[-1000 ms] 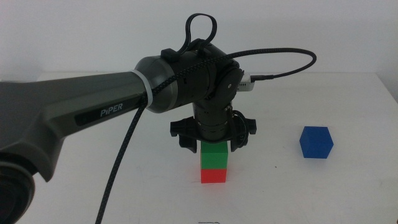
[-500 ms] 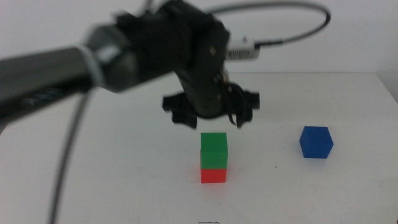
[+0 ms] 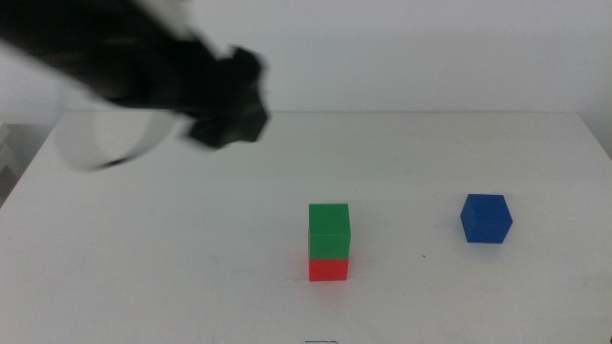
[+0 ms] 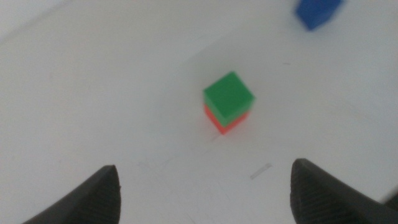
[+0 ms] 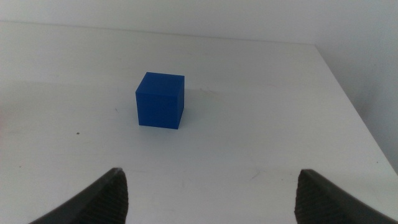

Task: Stack red cubes first, then green, then blue cubes in a specific spot.

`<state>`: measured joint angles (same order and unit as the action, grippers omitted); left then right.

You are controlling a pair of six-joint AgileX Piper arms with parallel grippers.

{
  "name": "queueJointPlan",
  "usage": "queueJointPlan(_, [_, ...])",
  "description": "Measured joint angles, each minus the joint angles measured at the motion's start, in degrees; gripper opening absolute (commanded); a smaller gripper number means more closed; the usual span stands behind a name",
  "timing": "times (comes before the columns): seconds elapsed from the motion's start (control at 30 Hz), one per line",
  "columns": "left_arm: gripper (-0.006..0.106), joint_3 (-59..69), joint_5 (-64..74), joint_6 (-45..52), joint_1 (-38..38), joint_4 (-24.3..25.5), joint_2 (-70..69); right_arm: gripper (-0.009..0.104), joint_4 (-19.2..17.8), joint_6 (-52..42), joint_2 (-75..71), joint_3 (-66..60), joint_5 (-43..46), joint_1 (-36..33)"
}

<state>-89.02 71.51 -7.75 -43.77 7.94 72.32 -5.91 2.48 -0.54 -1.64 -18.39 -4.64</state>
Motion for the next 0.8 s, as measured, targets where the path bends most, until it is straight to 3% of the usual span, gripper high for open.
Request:
queueJointPlan(0.13, [0.094,5.97,-2.05,6.41,0.00,-3.35,-10.16,0.082,0.00,0.00,0.00,0.00,0.00,0.00])
queueJointPlan(0.3, [0.094,12.13,-4.77,7.75,0.00,-5.56,-18.25,0.082,0.00,0.00,0.00,0.00,0.00,0.00])
queueJointPlan(0.53, [0.094,13.04,-5.18,9.51,0.00,-9.33,-20.00,0.082,0.00,0.00,0.00,0.00,0.00,0.00])
queueJointPlan(0.8, [0.094,13.04,-5.44,9.85,0.00,-8.96,-20.04,0.082,0.00,0.00,0.00,0.00,0.00,0.00])
